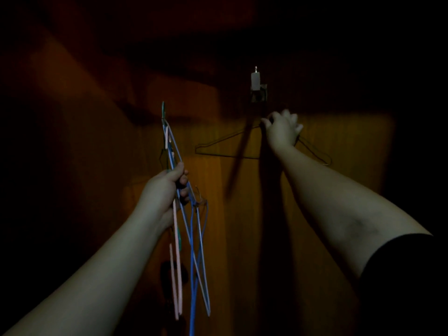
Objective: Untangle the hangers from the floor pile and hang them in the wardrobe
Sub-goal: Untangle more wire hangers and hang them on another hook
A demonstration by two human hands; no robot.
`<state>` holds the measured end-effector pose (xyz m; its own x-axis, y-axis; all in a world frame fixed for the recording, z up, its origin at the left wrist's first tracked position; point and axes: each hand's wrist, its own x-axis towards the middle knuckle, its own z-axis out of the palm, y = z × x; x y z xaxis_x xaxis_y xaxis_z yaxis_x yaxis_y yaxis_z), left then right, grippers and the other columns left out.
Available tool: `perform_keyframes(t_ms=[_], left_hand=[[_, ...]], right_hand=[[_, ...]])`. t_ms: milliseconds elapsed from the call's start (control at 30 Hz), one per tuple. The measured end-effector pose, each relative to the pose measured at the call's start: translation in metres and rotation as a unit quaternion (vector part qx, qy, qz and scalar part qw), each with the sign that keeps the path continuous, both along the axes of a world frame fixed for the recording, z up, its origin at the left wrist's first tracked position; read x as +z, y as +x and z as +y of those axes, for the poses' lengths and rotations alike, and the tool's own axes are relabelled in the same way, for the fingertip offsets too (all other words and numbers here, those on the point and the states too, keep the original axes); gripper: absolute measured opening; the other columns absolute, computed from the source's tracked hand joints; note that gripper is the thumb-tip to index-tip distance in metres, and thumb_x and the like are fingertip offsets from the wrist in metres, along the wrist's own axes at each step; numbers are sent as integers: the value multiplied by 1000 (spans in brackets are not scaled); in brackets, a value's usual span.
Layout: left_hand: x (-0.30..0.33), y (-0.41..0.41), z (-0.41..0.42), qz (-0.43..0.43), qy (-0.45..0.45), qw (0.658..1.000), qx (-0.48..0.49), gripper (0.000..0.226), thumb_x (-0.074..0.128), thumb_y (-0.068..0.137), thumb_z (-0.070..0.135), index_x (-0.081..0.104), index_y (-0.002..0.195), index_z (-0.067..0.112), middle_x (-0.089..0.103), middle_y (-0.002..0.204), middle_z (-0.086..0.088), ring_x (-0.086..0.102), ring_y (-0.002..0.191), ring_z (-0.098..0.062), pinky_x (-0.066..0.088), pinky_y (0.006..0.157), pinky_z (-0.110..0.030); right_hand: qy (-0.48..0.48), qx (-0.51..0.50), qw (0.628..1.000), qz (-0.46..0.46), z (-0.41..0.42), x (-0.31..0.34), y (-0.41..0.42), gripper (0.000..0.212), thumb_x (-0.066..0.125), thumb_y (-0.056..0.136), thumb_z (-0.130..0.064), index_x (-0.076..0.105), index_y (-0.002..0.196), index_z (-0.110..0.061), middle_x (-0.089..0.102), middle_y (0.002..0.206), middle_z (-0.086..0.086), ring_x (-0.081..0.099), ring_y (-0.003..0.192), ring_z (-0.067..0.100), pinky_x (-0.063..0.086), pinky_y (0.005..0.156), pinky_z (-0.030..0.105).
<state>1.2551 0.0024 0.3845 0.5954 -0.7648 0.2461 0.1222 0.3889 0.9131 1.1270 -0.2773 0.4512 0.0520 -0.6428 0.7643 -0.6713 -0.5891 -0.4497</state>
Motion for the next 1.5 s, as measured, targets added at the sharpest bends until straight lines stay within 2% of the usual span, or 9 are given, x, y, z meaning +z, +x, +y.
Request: perform_keyframes(t_ms=[333, 733, 1033, 1133, 1200, 1333, 1400, 1500], left_hand=[[-9, 4, 17, 16, -8, 1000, -19, 22, 44, 103, 27, 51, 87, 12, 38, 52, 7, 33, 38, -7, 30, 40, -18], [-12, 13, 50, 12, -6, 999, -33, 20, 45, 102, 27, 51, 89, 13, 39, 55, 7, 34, 42, -8, 33, 42, -19], [-7, 24, 84, -10, 15, 997, -69, 20, 45, 102, 26, 52, 90, 12, 41, 56, 6, 34, 42, -8, 30, 42, -19], [-6, 27, 96, -8, 14, 997, -81, 20, 46, 102, 26, 52, 89, 12, 41, 56, 6, 34, 41, -7, 29, 42, -19], [-7, 28, 104, -5, 14, 996, -86, 21, 46, 102, 26, 52, 88, 12, 41, 55, 6, 34, 39, -7, 29, 40, -19], [-10, 27, 122, -12, 16, 993, -119, 21, 45, 102, 24, 51, 88, 11, 40, 54, 6, 33, 38, -7, 28, 38, -19], [-14, 27, 130, -14, 19, 990, -142, 21, 44, 102, 23, 51, 87, 10, 40, 53, 5, 32, 38, -7, 27, 38, -19], [-20, 25, 140, -13, 23, 984, -177, 21, 41, 102, 21, 50, 86, 9, 40, 53, 5, 31, 38, -7, 26, 38, -18]], right_hand=[[-11, -75, 996, 38, -3, 11, -2, 48, 54, 93, -49, 57, 124, -11, 54, 128, 12, 44, 122, 32, 32, 97, 46], [-15, -57, 995, 80, 9, 7, -6, 45, 45, 99, -44, 55, 125, -9, 52, 128, 15, 44, 120, 33, 32, 97, 47], [1, -88, 993, 77, 55, -12, -22, 44, 51, 98, -37, 50, 130, -7, 42, 135, 17, 42, 122, 35, 33, 101, 47], [-10, -26, 997, 73, 93, -27, -17, 39, 49, 99, -35, 52, 125, -5, 47, 129, 17, 46, 119, 34, 35, 100, 46], [14, 70, 995, 74, 129, -40, -9, 36, 49, 100, -33, 55, 120, -3, 54, 122, 16, 52, 115, 33, 39, 97, 42], [89, 236, 956, 152, 207, -81, 10, 38, 46, 102, -36, 61, 117, -4, 61, 116, 13, 57, 106, 26, 43, 89, 34], [88, 295, 937, 167, 241, -104, 17, 36, 46, 101, -37, 62, 116, -9, 61, 113, 7, 56, 102, 18, 45, 93, 36], [81, 348, 918, 170, 278, -133, 23, 34, 46, 101, -38, 62, 119, -14, 61, 119, 2, 55, 112, 15, 40, 102, 39]])
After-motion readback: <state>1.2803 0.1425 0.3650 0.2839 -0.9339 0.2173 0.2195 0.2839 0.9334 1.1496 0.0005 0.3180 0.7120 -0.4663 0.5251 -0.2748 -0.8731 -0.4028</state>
